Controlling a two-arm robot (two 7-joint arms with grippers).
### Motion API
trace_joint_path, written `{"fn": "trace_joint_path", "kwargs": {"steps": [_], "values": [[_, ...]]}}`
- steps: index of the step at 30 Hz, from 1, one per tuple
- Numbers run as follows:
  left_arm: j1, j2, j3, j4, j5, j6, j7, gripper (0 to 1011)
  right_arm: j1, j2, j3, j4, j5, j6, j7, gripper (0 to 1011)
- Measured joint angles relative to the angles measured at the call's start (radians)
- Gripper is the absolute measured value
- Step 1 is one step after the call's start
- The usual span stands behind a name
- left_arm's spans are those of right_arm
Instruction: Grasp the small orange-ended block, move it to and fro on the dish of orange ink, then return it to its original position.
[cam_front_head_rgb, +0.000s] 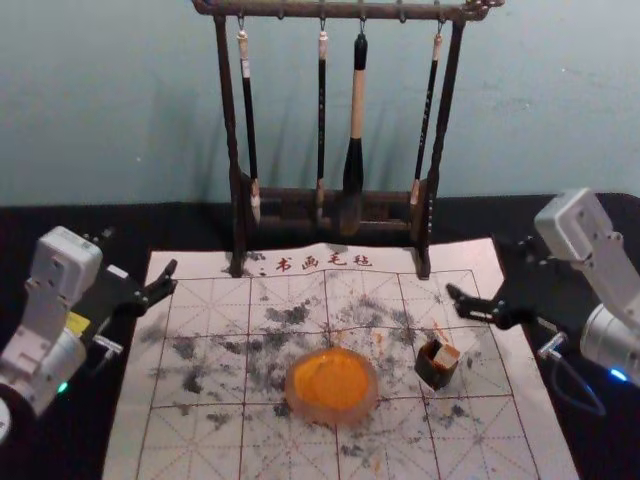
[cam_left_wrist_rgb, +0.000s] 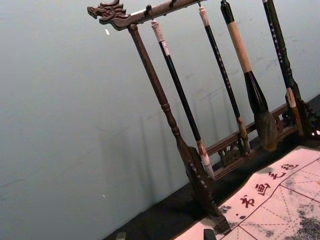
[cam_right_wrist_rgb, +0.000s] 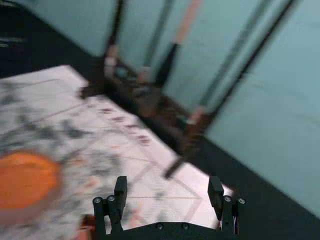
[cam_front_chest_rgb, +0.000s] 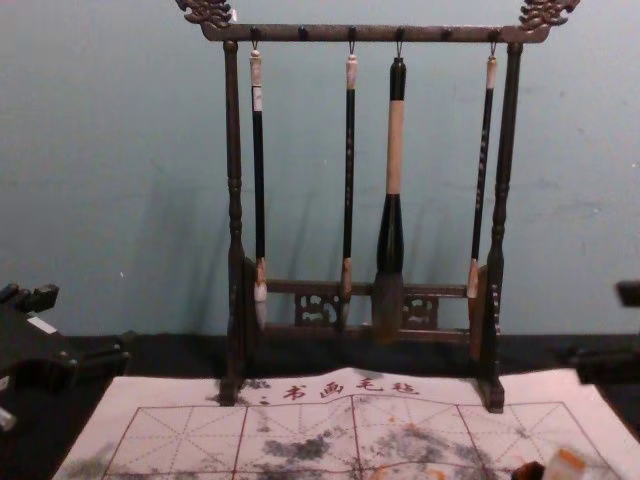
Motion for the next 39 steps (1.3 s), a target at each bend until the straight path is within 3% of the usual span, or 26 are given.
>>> {"fn": "trace_joint_path", "kwargs": {"steps": [5,9,10,11,15,22,39], "values": [[0.0,0.0,0.0,0.0,0.0,0.0,0.0,1001,-0.05,-0.051,0.028,0.019,-0.101,-0.043,-0.174,1003],[0.0,0.0,0.0,0.0,0.0,0.0,0.0,1001,-0.069,-0.084,0.032,0.06,-0.158,-0.062,-0.256,1003],[0.0,0.0,0.0,0.0,0.0,0.0,0.0,1001,-0.075,-0.098,0.031,0.082,-0.191,-0.078,-0.296,1003],[0.0,0.0,0.0,0.0,0.0,0.0,0.0,1001,-0.075,-0.098,0.031,0.082,-0.191,-0.078,-0.296,1003],[0.0,0.0,0.0,0.0,0.0,0.0,0.0,1001,-0.082,-0.138,0.022,0.164,-0.264,-0.118,-0.382,1003],[0.0,0.0,0.0,0.0,0.0,0.0,0.0,1001,-0.081,-0.175,0.024,0.232,-0.316,-0.147,-0.429,1003],[0.0,0.0,0.0,0.0,0.0,0.0,0.0,1001,-0.079,-0.18,0.028,0.238,-0.316,-0.148,-0.426,1003]]}}
